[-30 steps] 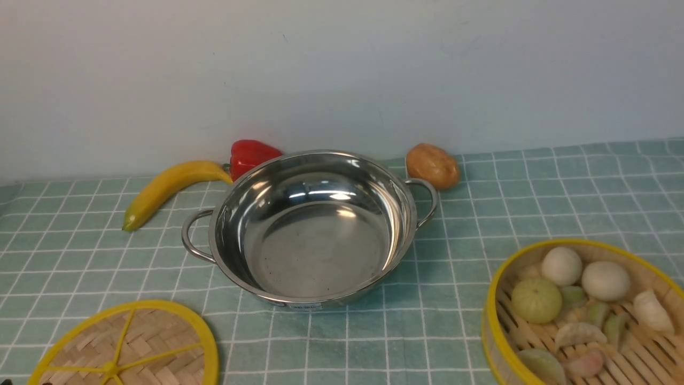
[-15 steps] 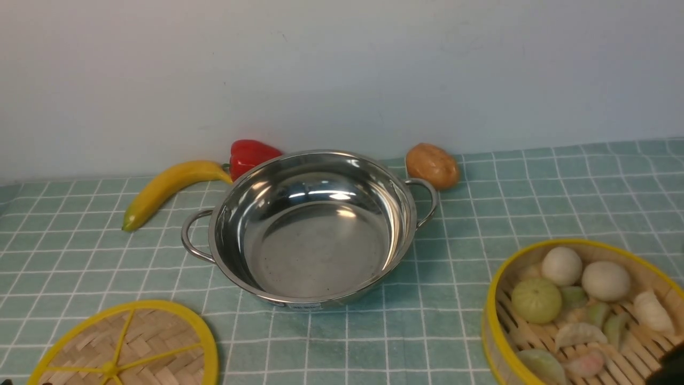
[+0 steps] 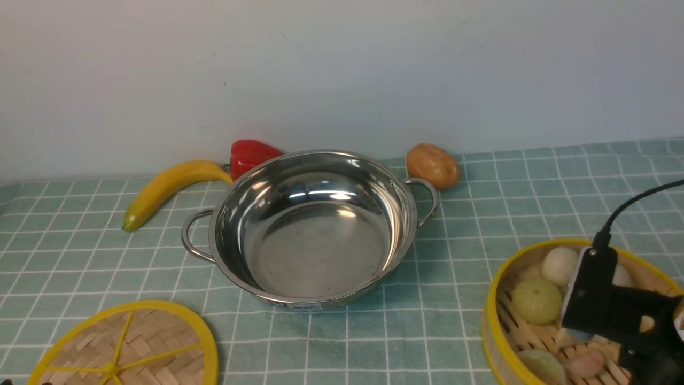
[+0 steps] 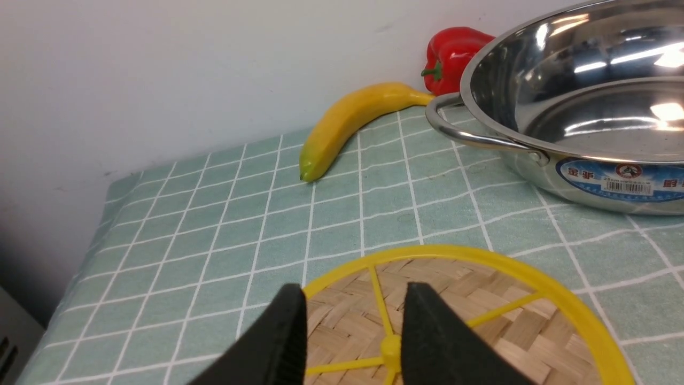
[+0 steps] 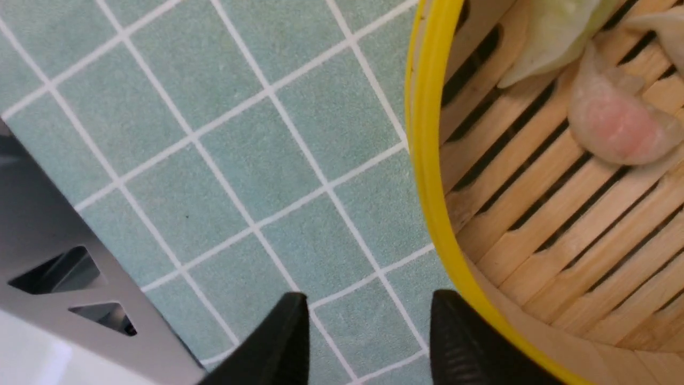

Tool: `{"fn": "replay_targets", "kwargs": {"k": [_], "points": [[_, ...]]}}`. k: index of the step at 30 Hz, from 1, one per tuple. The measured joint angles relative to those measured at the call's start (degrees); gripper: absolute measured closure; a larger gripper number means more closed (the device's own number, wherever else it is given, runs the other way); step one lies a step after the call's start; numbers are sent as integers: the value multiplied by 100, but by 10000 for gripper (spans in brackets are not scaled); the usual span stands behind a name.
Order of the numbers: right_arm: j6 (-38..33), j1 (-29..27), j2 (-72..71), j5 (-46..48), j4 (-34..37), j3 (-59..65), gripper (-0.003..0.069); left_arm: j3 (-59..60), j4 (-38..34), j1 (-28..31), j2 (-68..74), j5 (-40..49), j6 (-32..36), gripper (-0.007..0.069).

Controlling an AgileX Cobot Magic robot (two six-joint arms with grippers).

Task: Place the steamer in the pot on the blue tablecloth, and put the lid on the steamer.
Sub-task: 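Reach for and grasp the rim of the bamboo steamer holding the buns with the right gripper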

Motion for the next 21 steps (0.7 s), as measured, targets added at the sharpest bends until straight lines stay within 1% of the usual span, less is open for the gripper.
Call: {"fn": "replay_targets", "kwargs": {"k": [1, 2, 3, 5, 9, 15, 21], "points": [[-5, 0, 57, -197, 53, -4, 270, 0, 0, 0, 0, 0, 0, 382], [-5, 0, 65, -223, 60, -4, 267, 0, 0, 0, 0, 0, 0, 382], [-45, 0, 140, -373, 127, -4, 246, 0, 0, 0, 0, 0, 0, 382], [-54, 6, 257, -499, 128, -11, 239, 0, 0, 0, 0, 0, 0, 382], [-71, 6, 608, -608, 25, -11, 243, 0, 0, 0, 0, 0, 0, 382], [-72, 6, 1105, -868, -250, -11, 271, 0, 0, 0, 0, 0, 0, 382], [-72, 6, 1370, -930, -329, -11, 279, 0, 0, 0, 0, 0, 0, 382]]}}
